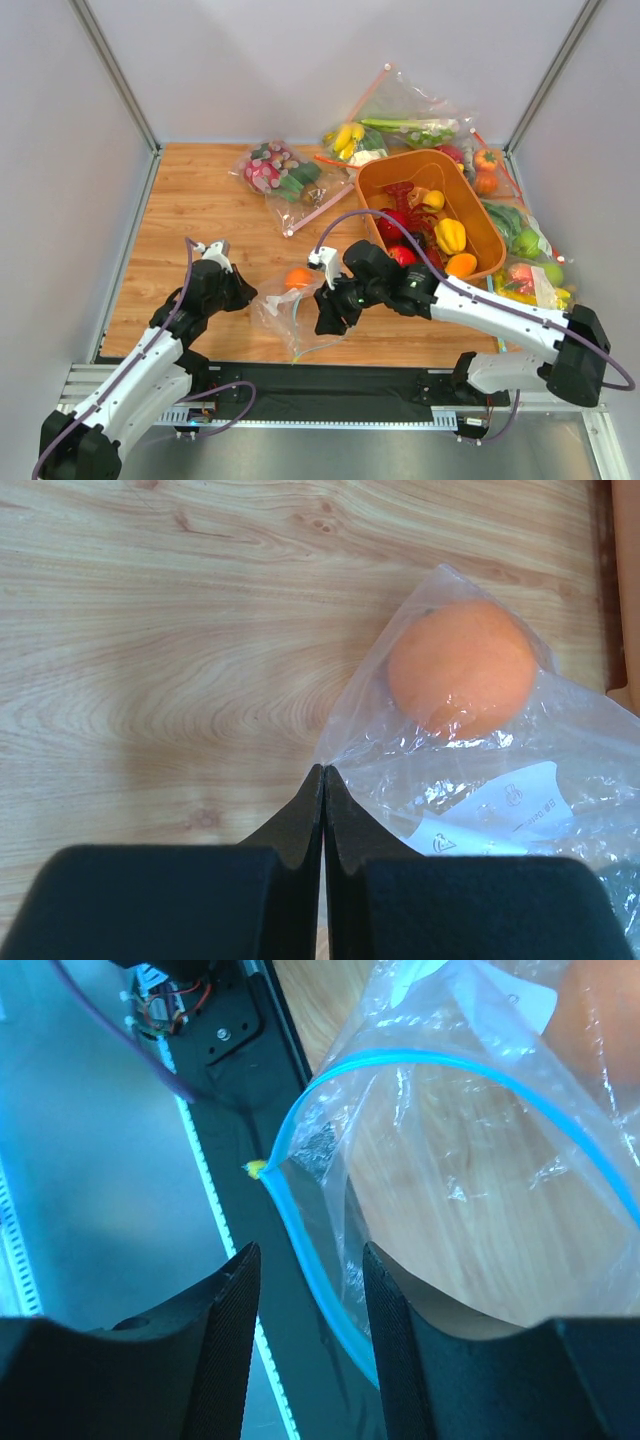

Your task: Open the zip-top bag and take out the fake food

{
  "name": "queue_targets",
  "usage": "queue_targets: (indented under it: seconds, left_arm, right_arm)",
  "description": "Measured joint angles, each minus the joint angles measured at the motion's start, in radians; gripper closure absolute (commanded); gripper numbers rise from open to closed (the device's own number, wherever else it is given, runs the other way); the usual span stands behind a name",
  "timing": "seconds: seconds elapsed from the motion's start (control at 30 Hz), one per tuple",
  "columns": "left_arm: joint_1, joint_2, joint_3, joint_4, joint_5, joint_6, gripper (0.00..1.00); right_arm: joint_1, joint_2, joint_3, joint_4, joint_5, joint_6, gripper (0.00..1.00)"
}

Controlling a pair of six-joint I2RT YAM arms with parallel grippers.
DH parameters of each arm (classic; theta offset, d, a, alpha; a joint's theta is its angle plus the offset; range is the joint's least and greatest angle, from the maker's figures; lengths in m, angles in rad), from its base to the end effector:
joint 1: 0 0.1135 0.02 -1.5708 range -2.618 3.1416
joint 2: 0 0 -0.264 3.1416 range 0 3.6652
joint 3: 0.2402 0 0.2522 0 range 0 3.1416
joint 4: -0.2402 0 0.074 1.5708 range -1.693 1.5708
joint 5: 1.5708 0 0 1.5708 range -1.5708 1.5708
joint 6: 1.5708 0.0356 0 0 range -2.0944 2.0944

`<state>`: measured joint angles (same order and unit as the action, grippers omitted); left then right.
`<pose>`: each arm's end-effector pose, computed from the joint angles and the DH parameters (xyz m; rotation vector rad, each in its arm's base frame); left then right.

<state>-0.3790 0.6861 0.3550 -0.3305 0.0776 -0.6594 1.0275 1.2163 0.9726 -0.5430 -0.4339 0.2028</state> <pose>0.1414 -0.0593 0.1906 -0.2794 2.2938 -0.6381 0.1193 0.2266 0.2849 -1.2283 2.2312 1.0618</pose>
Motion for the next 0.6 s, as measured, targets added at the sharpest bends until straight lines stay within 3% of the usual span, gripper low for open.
queue_targets:
  seconds: [0.27, 0.6]
  left_arm:
    - [0.0, -0.043, -0.02, -0.002, 0.043, -0.02, 1.0]
    - [-0.008, -0.222, -0.091, -0.081, 0.132, -0.061, 0.97]
  right_arm:
    - [0.006, 0.141, -0.089, 0.208, 0.151, 0.054, 0.55]
    - [0.006, 0.216, -0.277, 0.528, 0.332, 0.154, 0.55]
